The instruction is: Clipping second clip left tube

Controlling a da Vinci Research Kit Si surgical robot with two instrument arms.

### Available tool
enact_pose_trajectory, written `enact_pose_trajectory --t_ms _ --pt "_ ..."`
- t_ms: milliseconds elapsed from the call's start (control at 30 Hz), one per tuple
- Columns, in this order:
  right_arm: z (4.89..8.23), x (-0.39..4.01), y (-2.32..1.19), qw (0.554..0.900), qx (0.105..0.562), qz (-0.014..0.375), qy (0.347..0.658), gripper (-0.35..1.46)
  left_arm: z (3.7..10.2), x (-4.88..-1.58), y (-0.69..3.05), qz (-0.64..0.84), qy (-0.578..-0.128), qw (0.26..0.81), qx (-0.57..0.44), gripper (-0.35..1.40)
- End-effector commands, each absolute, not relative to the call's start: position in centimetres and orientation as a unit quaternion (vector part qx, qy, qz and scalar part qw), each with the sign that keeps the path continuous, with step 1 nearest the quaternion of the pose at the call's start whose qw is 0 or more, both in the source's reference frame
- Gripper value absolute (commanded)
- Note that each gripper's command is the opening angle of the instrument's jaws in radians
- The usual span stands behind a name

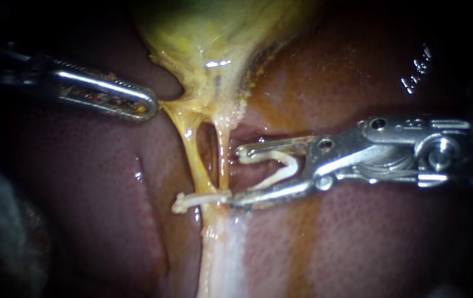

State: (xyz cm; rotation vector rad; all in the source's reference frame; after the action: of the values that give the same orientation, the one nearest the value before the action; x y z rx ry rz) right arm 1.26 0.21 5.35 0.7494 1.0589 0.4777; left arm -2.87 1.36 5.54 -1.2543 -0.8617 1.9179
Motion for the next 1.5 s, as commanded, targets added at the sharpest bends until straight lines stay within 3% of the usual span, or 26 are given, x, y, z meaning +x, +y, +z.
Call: enact_pose_trajectory --t_ms 33,667,1500 --pt "5.36 1.27 0.2 0.769 0.348 0.223 0.488 0.46 5.53 -2.87 1.37 0.737 -0.331 0.34 -0.481 -0.35" --pt "5.51 1.44 0.05 0.743 0.416 0.234 0.468 0.45 5.53 -2.87 1.37 0.737 -0.331 0.34 -0.481 -0.35" --pt "6.04 1.57 0.01 0.748 0.402 0.246 0.467 0.45 5.55 -2.89 1.35 0.737 -0.329 0.341 -0.481 -0.35"
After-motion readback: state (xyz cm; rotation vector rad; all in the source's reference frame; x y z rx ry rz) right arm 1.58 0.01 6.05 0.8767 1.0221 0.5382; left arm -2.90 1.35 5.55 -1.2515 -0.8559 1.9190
